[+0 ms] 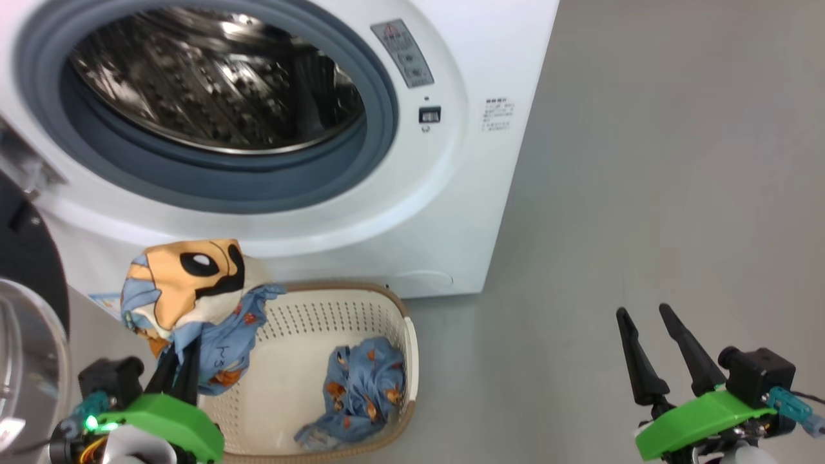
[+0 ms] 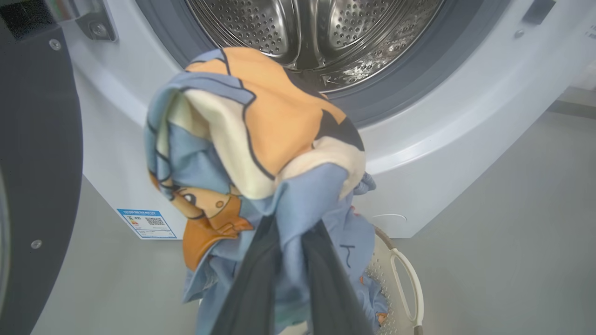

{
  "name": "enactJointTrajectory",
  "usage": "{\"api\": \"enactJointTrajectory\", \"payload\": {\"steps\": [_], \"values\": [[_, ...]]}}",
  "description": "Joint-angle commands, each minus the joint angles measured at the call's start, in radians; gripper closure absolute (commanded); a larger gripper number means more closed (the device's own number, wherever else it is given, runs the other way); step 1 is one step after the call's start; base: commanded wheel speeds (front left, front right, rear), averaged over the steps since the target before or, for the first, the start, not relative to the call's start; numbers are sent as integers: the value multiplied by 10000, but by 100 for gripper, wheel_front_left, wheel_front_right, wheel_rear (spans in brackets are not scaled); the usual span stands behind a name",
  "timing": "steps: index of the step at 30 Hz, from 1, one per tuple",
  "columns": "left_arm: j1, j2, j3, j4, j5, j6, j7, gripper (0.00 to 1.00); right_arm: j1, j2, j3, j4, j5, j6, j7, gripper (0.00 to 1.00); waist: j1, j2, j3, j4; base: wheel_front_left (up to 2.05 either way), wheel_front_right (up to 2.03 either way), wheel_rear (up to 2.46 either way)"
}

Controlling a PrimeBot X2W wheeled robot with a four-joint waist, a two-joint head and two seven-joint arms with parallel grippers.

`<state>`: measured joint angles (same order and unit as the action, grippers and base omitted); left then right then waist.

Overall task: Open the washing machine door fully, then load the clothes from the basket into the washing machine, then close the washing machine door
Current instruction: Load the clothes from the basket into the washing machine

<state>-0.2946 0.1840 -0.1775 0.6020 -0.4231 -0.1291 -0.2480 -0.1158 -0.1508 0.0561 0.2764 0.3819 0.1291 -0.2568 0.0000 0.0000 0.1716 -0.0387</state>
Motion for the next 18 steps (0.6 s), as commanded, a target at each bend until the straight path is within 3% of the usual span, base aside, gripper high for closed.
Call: {"api": "enactJointTrajectory", "payload": {"steps": [1, 18], "values": [[194, 183, 569, -567, 194, -15, -137, 100, 151, -96, 174, -241, 124, 16, -49, 0, 0, 0, -669, 206, 0, 0, 0], [3250, -720, 2168, -4512, 1386, -15, -137, 100, 1061, -182, -262, -543, 150, 16, -49, 0, 0, 0, -1569, 317, 0, 0, 0]]}}
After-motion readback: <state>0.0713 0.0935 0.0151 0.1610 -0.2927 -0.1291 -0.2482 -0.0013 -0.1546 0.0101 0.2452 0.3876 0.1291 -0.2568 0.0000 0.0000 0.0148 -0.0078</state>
